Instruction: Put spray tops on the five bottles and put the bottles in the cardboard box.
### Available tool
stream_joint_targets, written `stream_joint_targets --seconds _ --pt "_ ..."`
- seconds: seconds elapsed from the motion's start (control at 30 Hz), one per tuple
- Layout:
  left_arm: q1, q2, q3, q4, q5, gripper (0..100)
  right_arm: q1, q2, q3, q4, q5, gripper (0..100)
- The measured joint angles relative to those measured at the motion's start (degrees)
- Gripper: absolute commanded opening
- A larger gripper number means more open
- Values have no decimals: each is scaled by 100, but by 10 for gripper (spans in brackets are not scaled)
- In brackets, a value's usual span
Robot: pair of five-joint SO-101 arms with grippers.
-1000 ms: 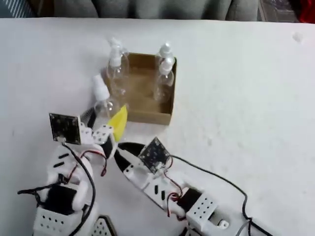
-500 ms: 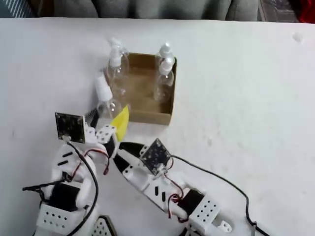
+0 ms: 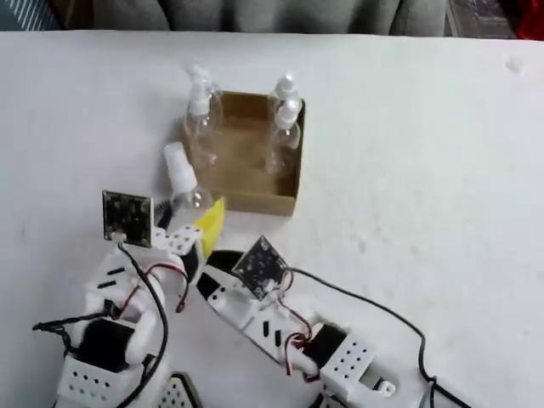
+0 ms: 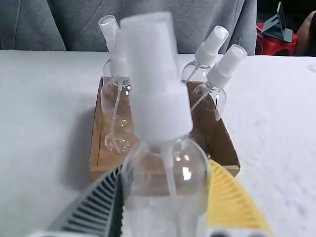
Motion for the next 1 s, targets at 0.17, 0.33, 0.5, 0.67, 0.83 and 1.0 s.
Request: stream_joint_targets --seconds 0.17,0.33,0.5,0.67,0.83,1.0 --pt "44 -9 0 44 0 20 53 97 0 0 9 15" --pt "53 -9 -9 149 26 20 132 123 0 0 18 15" --pt "53 -18 -9 149 26 20 149 123 0 0 18 15" --pt "53 -18 -9 149 35 20 193 123 0 0 18 15" --pt "-9 -9 273 -475 18 20 290 123 -26 273 18 15" --pt "-369 0 325 -1204 9 20 624 132 -18 536 18 15"
